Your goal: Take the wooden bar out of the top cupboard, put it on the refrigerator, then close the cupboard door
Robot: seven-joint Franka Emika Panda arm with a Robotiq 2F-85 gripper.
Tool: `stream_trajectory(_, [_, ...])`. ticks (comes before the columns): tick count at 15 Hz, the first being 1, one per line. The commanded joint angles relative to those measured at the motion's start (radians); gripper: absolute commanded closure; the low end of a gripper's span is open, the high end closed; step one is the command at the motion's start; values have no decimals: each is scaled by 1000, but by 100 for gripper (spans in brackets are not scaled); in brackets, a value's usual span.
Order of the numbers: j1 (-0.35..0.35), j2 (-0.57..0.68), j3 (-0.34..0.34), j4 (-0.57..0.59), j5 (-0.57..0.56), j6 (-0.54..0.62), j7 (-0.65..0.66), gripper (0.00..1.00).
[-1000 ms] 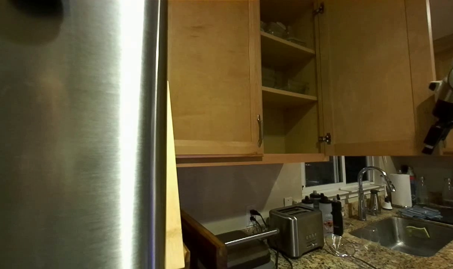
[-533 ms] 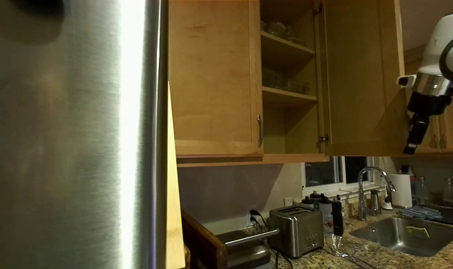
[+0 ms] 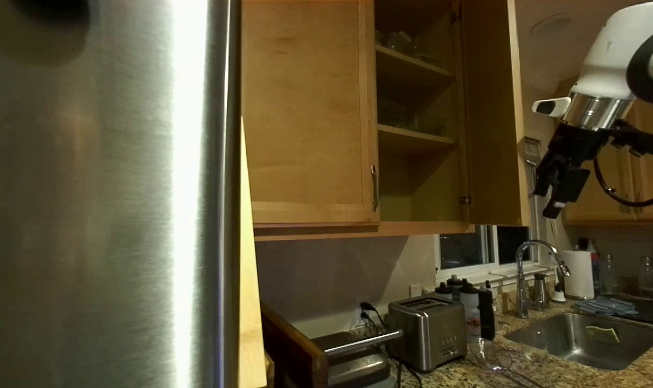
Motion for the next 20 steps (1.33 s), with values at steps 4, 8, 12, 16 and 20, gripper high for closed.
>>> stream_trajectory(4, [-51, 8, -89, -2, -44, 28, -11, 0])
stream_trajectory(8, [-102, 22, -151, 0, -61, 50, -1, 0])
stream_trajectory(12, [-130, 66, -225, 32, -36, 115, 12, 0])
stream_trajectory(16, [-137, 158, -302, 98, 35, 129, 54, 33])
stream_trajectory(20, [-112, 189, -274, 127, 138, 174, 64, 61])
